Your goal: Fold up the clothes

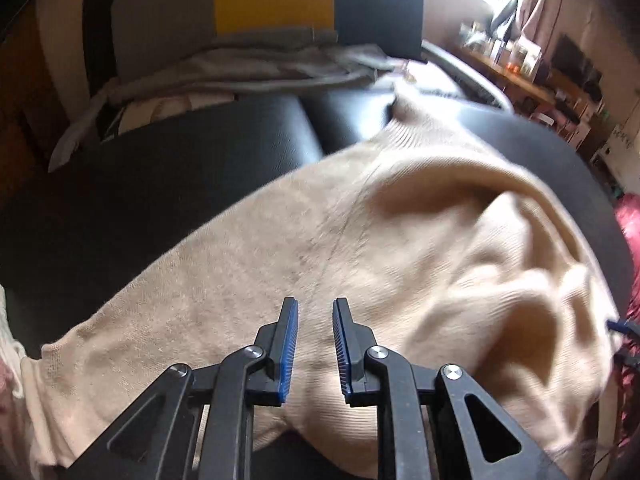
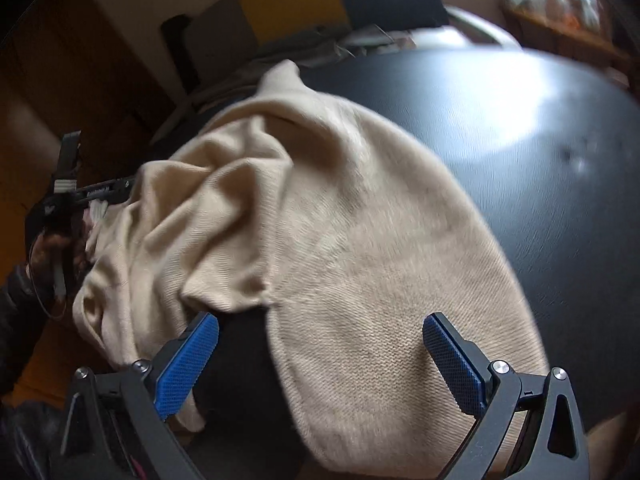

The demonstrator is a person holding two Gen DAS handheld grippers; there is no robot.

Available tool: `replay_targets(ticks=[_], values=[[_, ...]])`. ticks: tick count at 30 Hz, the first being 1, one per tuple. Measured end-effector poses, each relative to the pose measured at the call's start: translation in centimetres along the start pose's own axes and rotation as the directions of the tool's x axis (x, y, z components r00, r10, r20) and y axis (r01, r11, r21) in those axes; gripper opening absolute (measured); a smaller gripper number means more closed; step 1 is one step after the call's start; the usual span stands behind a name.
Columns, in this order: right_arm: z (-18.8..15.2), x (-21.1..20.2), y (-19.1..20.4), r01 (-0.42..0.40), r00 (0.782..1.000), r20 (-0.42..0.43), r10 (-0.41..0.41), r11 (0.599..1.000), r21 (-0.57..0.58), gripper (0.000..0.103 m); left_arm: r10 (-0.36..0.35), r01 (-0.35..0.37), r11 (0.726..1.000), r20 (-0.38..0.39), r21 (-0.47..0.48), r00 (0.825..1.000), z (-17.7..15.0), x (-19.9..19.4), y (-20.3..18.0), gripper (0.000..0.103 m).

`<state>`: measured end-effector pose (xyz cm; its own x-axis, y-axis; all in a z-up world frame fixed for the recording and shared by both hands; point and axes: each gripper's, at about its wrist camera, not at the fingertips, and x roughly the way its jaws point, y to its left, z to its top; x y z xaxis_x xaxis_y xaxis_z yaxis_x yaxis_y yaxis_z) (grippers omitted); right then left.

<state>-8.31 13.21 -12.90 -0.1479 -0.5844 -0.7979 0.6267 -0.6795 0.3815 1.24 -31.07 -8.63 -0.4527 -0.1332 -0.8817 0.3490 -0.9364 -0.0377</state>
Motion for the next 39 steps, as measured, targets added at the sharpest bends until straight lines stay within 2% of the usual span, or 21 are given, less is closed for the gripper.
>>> replay_targets(ticks=[2, 4, 8, 13, 18, 21, 23, 24, 26, 29, 30, 32, 35, 37, 39], values=[[1.4, 0.6, -1.0, -0.002, 1.0, 0.003, 0.002, 1.0, 0.028, 0.103, 0.026, -0.025, 1.0, -0.033, 0.017, 0.999, -0.4, 1.3, 0.6, 0.02], [2.8, 1.2, -1.9, 0.022, 1.0, -0.003, -0.022, 0.999, 0.044, 0.103, 0.014, -0.014, 0.999, -0.014, 0.029, 1.0, -0.8, 1.4, 1.4, 0.021], [6.4, 2.9, -3.8, 0.138, 0.99, -0.005, -0.138, 0.99, 0.018, 0.103, 0.067, -0.067, 0.996, -0.002, 0.051, 0.998, -0.7, 1.6, 2.3, 0.026], [12.7, 6.5, -6.3, 0.347, 0.937, -0.019, -0.349, 0.937, -0.044, 0.103, 0.09, -0.091, 0.995, 0.011, 0.043, 0.996, 0.0, 2.3, 4.1, 0.03], [18.2, 9.2, -8.4, 0.394, 0.919, -0.017, -0.395, 0.919, -0.024, 0.103, 0.127, -0.127, 0.991, 0.016, 0.043, 0.992, 1.3, 3.1, 5.3, 0.031], [20.4, 10.4, -8.6, 0.42, 0.907, -0.015, -0.42, 0.907, -0.027, 0.103, 0.173, -0.174, 0.982, 0.012, 0.068, 0.985, 2.2, 3.6, 4.9, 0.031], [21.1, 10.8, -7.8, 0.438, 0.898, -0.028, -0.439, 0.898, -0.034, 0.103, 0.197, -0.195, 0.979, -0.016, 0.065, 0.98, 2.8, 3.4, 4.4, 0.028], [21.4, 11.0, -7.5, 0.448, 0.893, -0.034, -0.449, 0.893, -0.038, 0.103, 0.219, -0.218, 0.974, -0.011, 0.059, 0.976, 2.8, 2.6, 4.2, 0.022], [22.0, 11.4, -6.8, 0.466, 0.883, -0.046, -0.468, 0.884, -0.045, 0.103, 0.215, -0.217, 0.975, 0.053, 0.042, 0.975, 2.2, -0.1, 3.8, 0.021], [20.7, 9.9, -4.3, 0.504, 0.861, -0.003, -0.509, 0.853, -0.131, 0.103, 0.044, -0.053, 0.996, 0.134, 0.067, 0.99, -0.2, -4.2, 1.0, 0.024], [19.9, 9.0, -3.3, 0.515, 0.854, 0.017, -0.519, 0.842, -0.161, 0.103, -0.002, -0.012, 0.995, 0.143, 0.095, 0.99, -1.4, -5.2, -0.2, 0.024], [17.5, 6.7, -1.8, 0.51, 0.858, 0.05, -0.51, 0.84, -0.182, 0.103, -0.096, 0.075, 0.985, 0.138, 0.154, 0.986, -3.5, -6.6, -2.3, 0.024], [13.8, 3.4, -0.7, 0.466, 0.885, 0.058, -0.463, 0.874, -0.134, 0.103, -0.191, 0.173, 0.968, 0.087, 0.182, 0.978, -7.0, -8.0, -5.0, 0.024], [9.7, 1.2, -0.7, 0.361, 0.932, 0.055, -0.358, 0.93, -0.069, 0.103, -0.216, 0.205, 0.967, 0.061, 0.153, 0.974, -9.3, -8.7, -5.4, 0.024], [5.4, -0.9, 0.9, 0.292, 0.955, 0.072, -0.289, 0.956, -0.034, 0.103, -0.234, 0.229, 0.968, 0.041, 0.1, 0.971, -11.4, -9.3, -5.3, 0.024]])
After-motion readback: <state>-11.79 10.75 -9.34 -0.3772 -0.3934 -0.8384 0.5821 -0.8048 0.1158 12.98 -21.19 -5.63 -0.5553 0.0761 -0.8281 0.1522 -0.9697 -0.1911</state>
